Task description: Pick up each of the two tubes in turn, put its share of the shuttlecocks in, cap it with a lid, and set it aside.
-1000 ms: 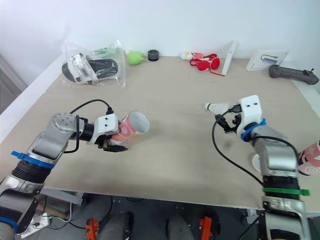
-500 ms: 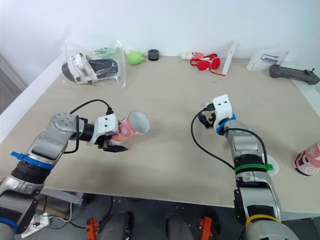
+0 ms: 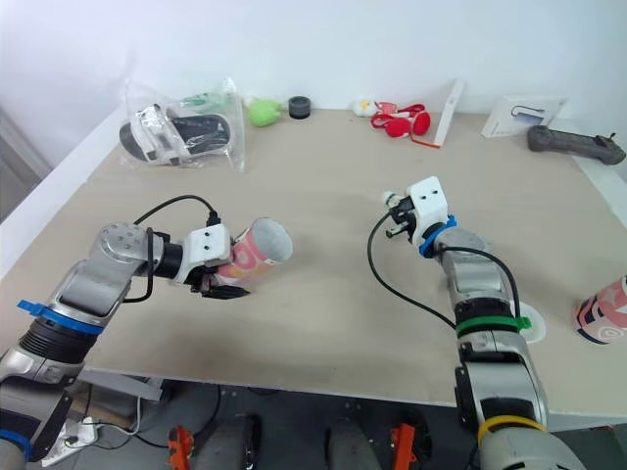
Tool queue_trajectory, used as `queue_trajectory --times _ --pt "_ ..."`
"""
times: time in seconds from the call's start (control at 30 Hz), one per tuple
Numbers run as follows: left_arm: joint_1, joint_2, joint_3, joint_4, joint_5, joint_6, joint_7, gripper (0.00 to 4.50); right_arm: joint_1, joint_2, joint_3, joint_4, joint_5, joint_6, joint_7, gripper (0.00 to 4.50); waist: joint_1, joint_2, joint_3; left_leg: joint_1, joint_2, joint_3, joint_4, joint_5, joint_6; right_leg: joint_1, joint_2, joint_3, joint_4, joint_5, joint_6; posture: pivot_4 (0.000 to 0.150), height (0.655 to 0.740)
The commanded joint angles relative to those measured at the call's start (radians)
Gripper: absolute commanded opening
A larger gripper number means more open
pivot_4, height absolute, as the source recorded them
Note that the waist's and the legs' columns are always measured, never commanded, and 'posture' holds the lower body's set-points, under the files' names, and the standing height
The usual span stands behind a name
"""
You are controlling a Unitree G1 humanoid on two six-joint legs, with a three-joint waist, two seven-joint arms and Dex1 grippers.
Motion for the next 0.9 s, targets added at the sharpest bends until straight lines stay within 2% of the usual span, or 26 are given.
queue_trajectory --times 0.03,0.13,0.23,0.37,0.5,0.6,0.73,0.77,0.8,0.9 --pt "0.024 -0.008 -0.055 -0.001 -0.012 0.013 -0.019 3.16 0.001 -0.074 0.025 -0.443 0.214 0.151 0.233 0.12 -0.002 0.003 0.001 0.000 0.000 0.000 0.000 0.000 0.000 0.000 0.000 0.000 0.000 0.000 0.001 0.150 0.7400" --pt "0.024 -0.007 -0.057 0.002 -0.010 0.012 -0.022 3.16 -0.015 -0.121 0.045 -0.635 0.320 0.299 0.292 0.12 -0.001 0.003 0.001 0.000 0.001 -0.001 0.000 0.000 0.000 0.000 0.000 -0.001 0.000 -0.002 0.002 0.150 0.7400" --pt "0.020 -0.014 -0.060 0.006 -0.008 0.010 -0.018 3.16 -0.029 -0.171 0.128 -0.722 0.278 0.329 0.325 0.12 -0.001 0.002 0.000 0.000 0.001 -0.001 0.001 0.000 0.000 0.000 0.000 -0.002 0.000 -0.002 0.003 0.150 0.7400" --pt "0.017 -0.022 -0.060 0.003 -0.010 0.015 -0.012 3.16 -0.050 -0.203 0.234 -0.746 0.195 0.323 0.344 0.12 0.001 0.002 0.000 0.000 0.001 -0.001 0.001 0.000 0.000 0.000 0.000 -0.001 0.000 -0.002 0.003 0.150 0.7400" --pt "0.027 -0.025 -0.061 -0.007 -0.010 0.018 -0.008 3.16 -0.069 -0.150 0.314 -0.710 0.138 0.286 0.344 0.12 0.002 0.002 0.000 0.000 0.001 -0.001 0.001 0.000 0.000 -0.001 0.000 -0.001 0.000 -0.002 0.003 0.150 0.7400" --pt "0.030 -0.027 -0.059 -0.015 -0.012 0.026 -0.004 3.16 -0.078 -0.108 0.325 -0.707 0.153 0.292 0.356 0.12 0.002 0.002 0.001 0.000 0.001 -0.001 0.001 0.000 0.000 -0.001 0.000 -0.002 0.000 -0.002 0.003 0.150 0.7400" --pt "0.038 -0.025 -0.057 -0.024 -0.013 0.032 0.001 3.16 -0.101 -0.088 0.295 -0.708 0.178 0.308 0.372 1.35 0.002 0.001 0.000 0.000 0.001 -0.001 0.001 0.000 0.000 -0.001 0.000 -0.002 0.000 -0.002 0.003 0.150 0.7400" --pt "0.039 -0.025 -0.057 -0.025 -0.014 0.034 0.002 3.16 -0.106 -0.088 0.283 -0.712 0.193 0.315 0.380 2.09 0.002 0.001 0.000 0.000 0.001 -0.001 0.001 0.000 0.000 -0.001 0.000 -0.002 0.000 -0.002 0.002 0.150 0.7400" --pt "0.040 -0.025 -0.056 -0.026 -0.014 0.034 0.003 3.16 -0.111 -0.087 0.267 -0.715 0.211 0.324 0.386 2.15 0.003 0.001 0.000 0.000 0.001 -0.001 0.001 0.000 0.000 -0.001 0.000 -0.002 0.000 -0.002 0.002 0.150 0.7400" --pt "0.040 -0.026 -0.056 -0.028 -0.014 0.038 0.005 3.16 -0.125 -0.093 0.222 -0.719 0.255 0.351 0.401 3.19 0.002 0.001 0.000 -0.001 0.001 -0.001 0.000 0.000 0.000 -0.001 0.000 -0.002 0.000 -0.003 0.002 0.150 0.7400"
